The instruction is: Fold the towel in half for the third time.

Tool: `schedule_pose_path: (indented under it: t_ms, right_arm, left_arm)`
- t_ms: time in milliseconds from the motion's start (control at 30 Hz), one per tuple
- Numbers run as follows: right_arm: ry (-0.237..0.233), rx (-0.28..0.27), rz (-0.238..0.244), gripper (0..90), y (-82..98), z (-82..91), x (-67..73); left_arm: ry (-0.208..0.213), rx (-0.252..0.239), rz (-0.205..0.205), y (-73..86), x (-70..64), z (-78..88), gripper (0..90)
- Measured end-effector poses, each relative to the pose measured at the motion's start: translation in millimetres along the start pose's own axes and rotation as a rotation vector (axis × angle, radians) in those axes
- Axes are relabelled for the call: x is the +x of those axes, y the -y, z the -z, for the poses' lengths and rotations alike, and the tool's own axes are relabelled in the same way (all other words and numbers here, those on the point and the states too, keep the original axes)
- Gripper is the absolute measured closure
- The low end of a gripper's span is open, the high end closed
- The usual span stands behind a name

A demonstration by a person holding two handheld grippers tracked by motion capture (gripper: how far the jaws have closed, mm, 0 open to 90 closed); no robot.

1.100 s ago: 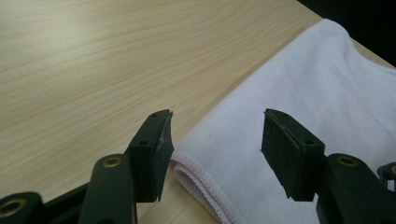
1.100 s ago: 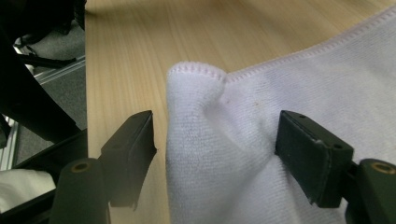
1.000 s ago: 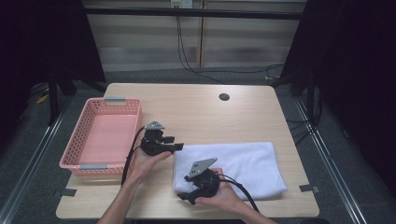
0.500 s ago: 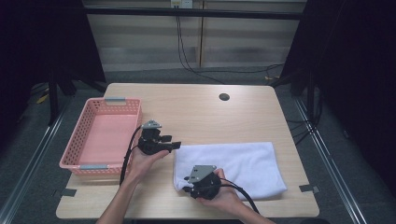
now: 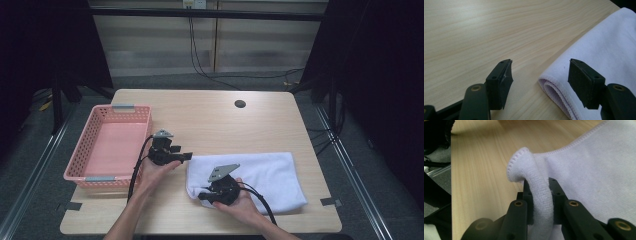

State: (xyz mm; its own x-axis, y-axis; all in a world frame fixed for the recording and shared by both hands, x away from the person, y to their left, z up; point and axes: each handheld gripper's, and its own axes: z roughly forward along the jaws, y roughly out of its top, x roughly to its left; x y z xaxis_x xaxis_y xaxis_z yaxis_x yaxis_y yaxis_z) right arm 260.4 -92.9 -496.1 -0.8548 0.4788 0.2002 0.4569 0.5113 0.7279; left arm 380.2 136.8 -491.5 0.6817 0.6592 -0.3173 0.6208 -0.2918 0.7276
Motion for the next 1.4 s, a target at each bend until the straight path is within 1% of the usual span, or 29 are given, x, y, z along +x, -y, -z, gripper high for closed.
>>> schedule_pose_path:
  t_ms: [33,100,133,167,200,267,300,333,367,400,433,467,500,567,600,633,667,700,800,900,967,1033,1067,1100,1233,1300,1333,1367,1400]
  right_arm:
    - [-0.003,-0.004,-0.004,79.8,-1.1,2.0,0.0]
    - [-0.006,-0.013,-0.005,79.9,-2.9,5.4,-0.3]
    - [-0.008,-0.019,-0.004,80.0,-3.3,6.3,-0.8]
    - [-0.013,-0.017,-0.003,79.9,-3.4,6.9,-0.6]
    - [-0.013,-0.017,0.000,79.9,-3.2,6.9,-0.4]
    - [-0.016,-0.008,0.005,79.9,-3.0,6.5,0.2]
    - [-0.014,-0.007,0.006,79.9,-3.0,6.3,0.5]
    - [-0.016,-0.007,0.010,79.9,-3.3,6.5,0.1]
    - [-0.018,-0.004,0.008,79.9,-3.5,6.8,-0.1]
    - [-0.018,-0.005,0.006,79.9,-3.4,7.0,-0.1]
    - [-0.020,-0.005,0.006,79.9,-3.3,6.9,0.0]
    - [-0.021,-0.004,0.007,79.9,-3.1,6.5,0.4]
    - [-0.017,0.000,0.009,79.9,-3.0,6.4,0.8]
    - [-0.020,0.003,0.004,79.9,-2.9,6.5,1.3]
    - [-0.024,-0.004,0.005,79.9,-3.2,6.9,1.2]
    - [-0.023,-0.005,0.005,79.9,-3.9,8.5,1.1]
    - [-0.024,-0.010,0.005,79.9,-5.1,10.3,0.9]
    - [-0.025,-0.017,0.003,79.9,-6.7,12.4,0.7]
    - [-0.026,-0.047,0.001,79.9,-13.5,22.3,1.2]
    - [-0.033,-0.090,0.001,80.0,-21.4,33.7,2.1]
    - [-0.030,-0.106,0.010,80.0,-25.6,39.0,3.4]
    - [-0.027,-0.110,0.023,80.0,-29.7,44.3,6.7]
    - [-0.029,-0.118,0.028,80.0,-32.0,47.6,8.6]
    - [-0.035,-0.125,0.028,80.0,-33.5,49.2,9.7]
    - [-0.042,-0.138,0.045,80.0,-43.0,51.7,14.7]
    - [-0.050,-0.145,0.053,80.1,-49.5,51.2,17.5]
    - [-0.054,-0.154,0.063,80.0,-53.7,50.7,19.3]
    - [-0.058,-0.161,0.068,80.1,-57.2,50.8,21.1]
    - [-0.061,-0.183,0.079,80.1,-65.8,51.3,25.7]
  left_arm:
    - [0.009,0.001,0.006,0.3,0.8,-1.2,35.4]
    - [0.006,0.022,-0.004,1.0,0.0,-4.8,36.7]
    - [0.021,0.038,-0.011,1.5,-0.3,-6.5,36.7]
    - [0.033,0.043,-0.009,1.8,-1.1,-8.2,36.6]
    - [0.023,0.059,-0.020,1.7,-3.4,-10.1,36.6]
    - [0.017,0.068,-0.036,2.1,-5.2,-12.7,39.7]
    - [0.032,0.081,-0.042,3.1,-5.4,-14.7,41.3]
    - [0.034,0.095,-0.053,3.5,-5.4,-15.5,46.3]
    - [0.052,0.100,-0.068,4.5,-6.5,-16.6,49.5]
    - [0.063,0.105,-0.070,4.6,-6.7,-16.8,56.8]
    - [0.059,0.107,-0.070,4.9,-7.8,-17.1,59.2]
    - [0.070,0.112,-0.070,5.2,-9.0,-17.5,63.0]
    - [0.083,0.112,-0.073,5.9,-9.9,-17.8,69.9]
    - [0.110,0.100,-0.065,5.8,-9.2,-16.2,79.9]
    - [0.115,0.091,-0.062,5.4,-8.4,-14.5,81.5]
    - [0.125,0.069,-0.039,5.0,-7.9,-12.9,82.2]
    - [0.135,0.051,-0.026,3.6,-7.2,-10.7,82.5]
    - [0.142,0.047,-0.021,2.2,-6.9,-8.5,82.7]
    - [0.167,0.001,0.006,-6.5,-8.7,1.0,82.9]
    - [0.184,-0.027,0.011,-17.2,-10.8,10.5,83.0]
    - [0.189,-0.040,0.021,-24.0,-14.0,16.8,83.0]
    - [0.171,-0.033,-0.016,-28.6,-19.4,23.9,83.0]
    - [0.171,-0.040,-0.009,-29.3,-20.9,26.2,83.0]
    - [0.172,-0.040,-0.012,-30.2,-20.9,29.5,83.0]
    - [0.172,-0.058,0.015,-34.5,-18.5,42.2,83.0]
    - [0.191,-0.075,0.045,-39.4,-17.5,50.1,83.1]
    - [0.189,-0.081,0.043,-42.1,-18.0,53.8,83.1]
    - [0.178,-0.087,0.026,-48.9,-18.1,63.2,83.2]
    - [0.176,-0.094,0.026,-51.7,-18.0,67.3,83.2]
